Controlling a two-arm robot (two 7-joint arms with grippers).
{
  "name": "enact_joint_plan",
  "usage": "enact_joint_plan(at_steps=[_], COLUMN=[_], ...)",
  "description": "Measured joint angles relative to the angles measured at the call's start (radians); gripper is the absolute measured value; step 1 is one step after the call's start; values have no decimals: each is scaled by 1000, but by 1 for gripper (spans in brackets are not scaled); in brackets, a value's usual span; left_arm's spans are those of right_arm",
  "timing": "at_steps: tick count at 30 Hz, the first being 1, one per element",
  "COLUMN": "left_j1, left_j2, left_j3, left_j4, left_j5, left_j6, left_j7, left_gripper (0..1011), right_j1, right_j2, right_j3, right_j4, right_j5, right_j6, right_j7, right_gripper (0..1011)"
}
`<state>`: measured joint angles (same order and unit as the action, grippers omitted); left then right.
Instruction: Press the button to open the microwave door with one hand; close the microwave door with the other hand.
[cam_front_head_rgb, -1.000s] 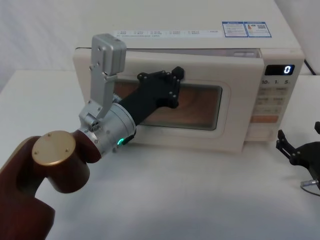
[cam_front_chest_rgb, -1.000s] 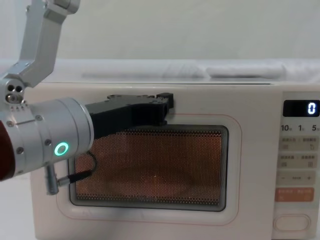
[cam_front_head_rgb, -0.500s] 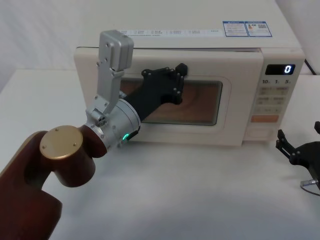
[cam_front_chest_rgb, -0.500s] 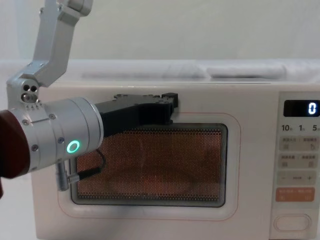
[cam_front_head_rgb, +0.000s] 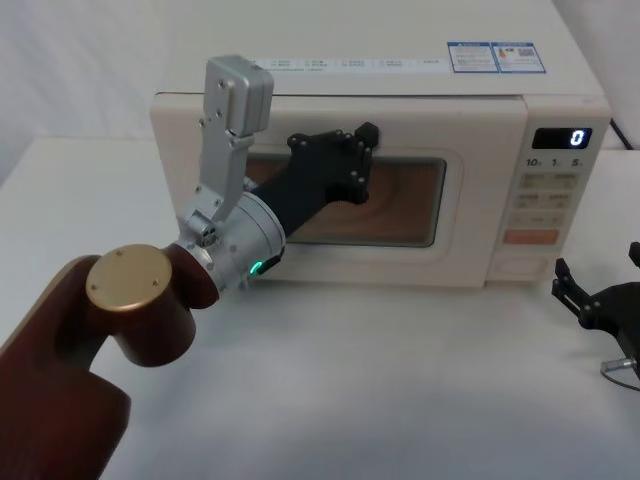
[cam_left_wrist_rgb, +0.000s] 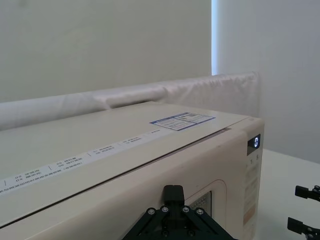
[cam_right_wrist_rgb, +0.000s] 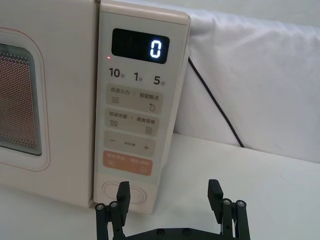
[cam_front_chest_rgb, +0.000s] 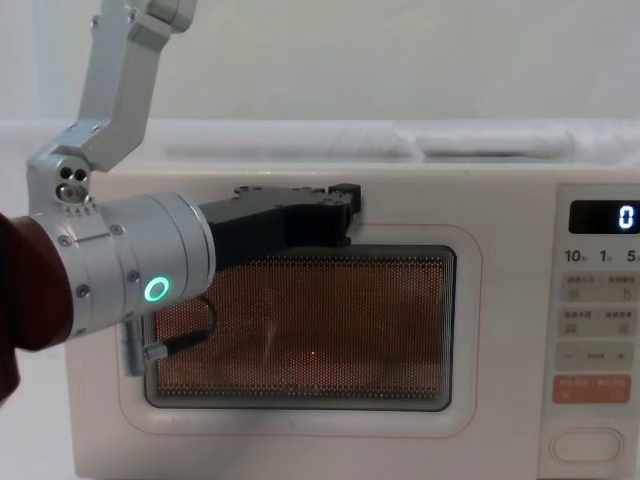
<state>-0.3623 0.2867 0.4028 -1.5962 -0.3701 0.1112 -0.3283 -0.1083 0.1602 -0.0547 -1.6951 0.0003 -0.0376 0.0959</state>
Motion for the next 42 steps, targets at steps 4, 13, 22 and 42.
enact_joint_plan(at_steps=[4, 13, 22, 42], left_j1=[-4, -12, -18, 95], left_j2=[-4, -10, -15, 54], left_j3=[0, -1, -1, -74], left_j4=[8, 19, 31, -162], left_j5=[2, 3, 4, -116], left_j6=[-2, -3, -5, 88], left_j7=[-2, -3, -7, 12], left_gripper=[0, 0, 0, 0], right_j1=[0, 0, 0, 0], right_j2=[0, 0, 0, 0], right_j3=[0, 0, 0, 0], right_j4=[0, 0, 0, 0], right_j5=[0, 0, 0, 0], right_j6=[0, 0, 0, 0], right_j7=[0, 0, 0, 0], right_gripper=[1002, 1002, 1002, 1002])
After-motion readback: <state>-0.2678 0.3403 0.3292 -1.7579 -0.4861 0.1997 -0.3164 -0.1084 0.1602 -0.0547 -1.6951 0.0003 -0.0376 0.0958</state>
